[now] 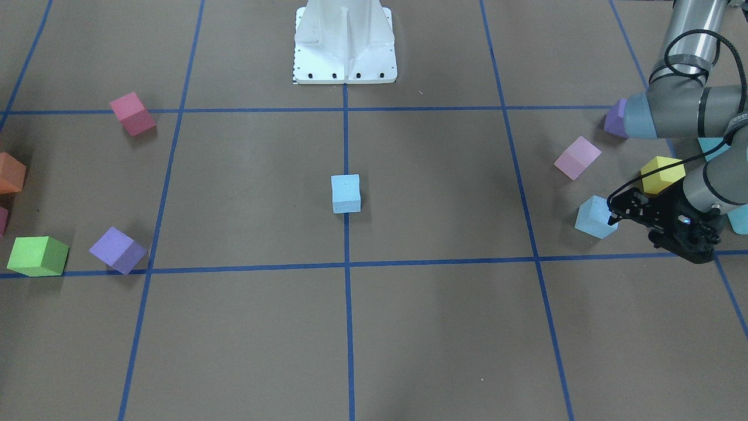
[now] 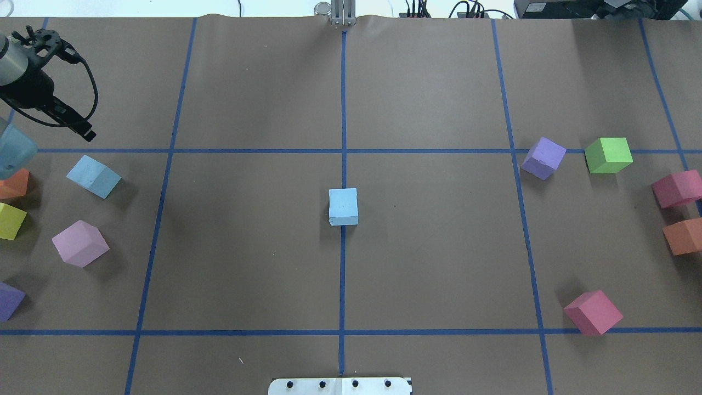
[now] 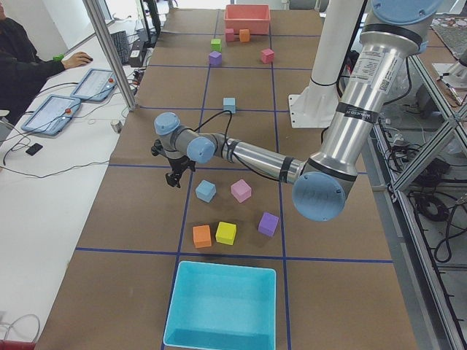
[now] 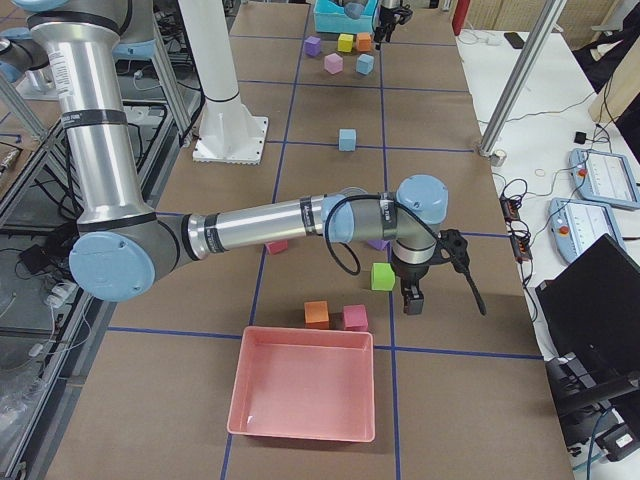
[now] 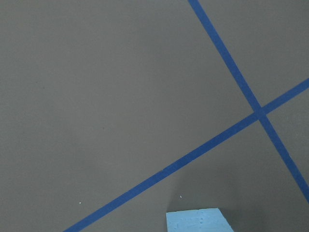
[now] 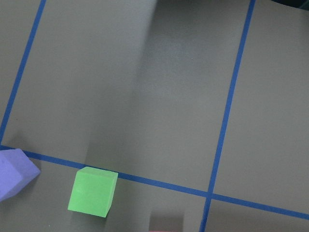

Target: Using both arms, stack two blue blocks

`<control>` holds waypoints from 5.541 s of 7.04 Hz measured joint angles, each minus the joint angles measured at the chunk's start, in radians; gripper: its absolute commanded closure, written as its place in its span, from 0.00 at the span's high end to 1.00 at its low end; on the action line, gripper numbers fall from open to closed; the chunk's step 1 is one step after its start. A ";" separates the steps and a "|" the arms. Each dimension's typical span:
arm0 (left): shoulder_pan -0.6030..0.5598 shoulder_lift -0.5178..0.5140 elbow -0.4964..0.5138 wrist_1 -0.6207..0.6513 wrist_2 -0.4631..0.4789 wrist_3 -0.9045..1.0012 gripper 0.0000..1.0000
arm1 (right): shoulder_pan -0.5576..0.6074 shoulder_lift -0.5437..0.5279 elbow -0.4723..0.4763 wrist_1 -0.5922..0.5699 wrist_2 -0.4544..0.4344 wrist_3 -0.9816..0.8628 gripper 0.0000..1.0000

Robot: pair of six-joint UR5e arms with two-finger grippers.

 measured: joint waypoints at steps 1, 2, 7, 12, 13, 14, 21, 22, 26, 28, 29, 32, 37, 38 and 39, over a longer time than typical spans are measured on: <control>0.012 -0.002 0.008 -0.012 -0.001 -0.023 0.98 | 0.009 -0.028 0.000 0.003 -0.004 -0.024 1.00; 0.023 -0.003 0.017 -0.017 -0.002 -0.040 0.98 | 0.012 -0.048 0.000 0.005 -0.011 -0.043 1.00; 0.032 0.014 0.020 -0.023 -0.016 -0.150 0.98 | 0.014 -0.068 0.006 0.008 -0.016 -0.073 1.00; 0.095 0.071 0.025 -0.175 -0.023 -0.154 0.98 | 0.016 -0.059 0.007 0.006 -0.016 -0.068 1.00; 0.102 0.081 0.025 -0.194 -0.014 -0.152 0.98 | 0.016 -0.058 0.006 0.006 -0.016 -0.067 1.00; 0.104 0.087 0.025 -0.203 -0.003 -0.151 0.98 | 0.016 -0.057 0.006 0.006 -0.016 -0.065 1.00; 0.107 0.097 0.034 -0.214 0.028 -0.153 0.78 | 0.016 -0.052 0.006 0.006 -0.016 -0.058 1.00; 0.107 0.097 0.037 -0.214 0.028 -0.152 0.71 | 0.016 -0.049 0.006 0.005 -0.016 -0.057 1.00; 0.108 0.096 0.042 -0.215 0.024 -0.157 0.71 | 0.016 -0.039 0.006 0.000 -0.016 -0.056 1.00; 0.109 0.091 0.041 -0.210 0.017 -0.161 0.71 | 0.016 -0.038 0.008 0.000 -0.016 -0.056 1.00; 0.109 0.081 0.038 -0.200 0.009 -0.171 0.71 | 0.016 -0.039 0.008 0.000 -0.016 -0.055 1.00; 0.116 -0.059 -0.007 -0.132 -0.033 -0.485 0.70 | 0.016 -0.040 0.010 0.000 -0.016 -0.056 1.00; 0.392 -0.261 -0.299 0.071 0.115 -1.097 0.69 | 0.016 -0.038 0.011 0.000 -0.017 -0.055 1.00; 0.457 -0.318 -0.307 0.118 0.178 -1.154 0.69 | 0.016 -0.038 0.010 0.000 -0.018 -0.055 1.00; 0.511 -0.369 -0.293 0.142 0.229 -1.191 0.68 | 0.016 -0.038 0.010 0.000 -0.018 -0.055 1.00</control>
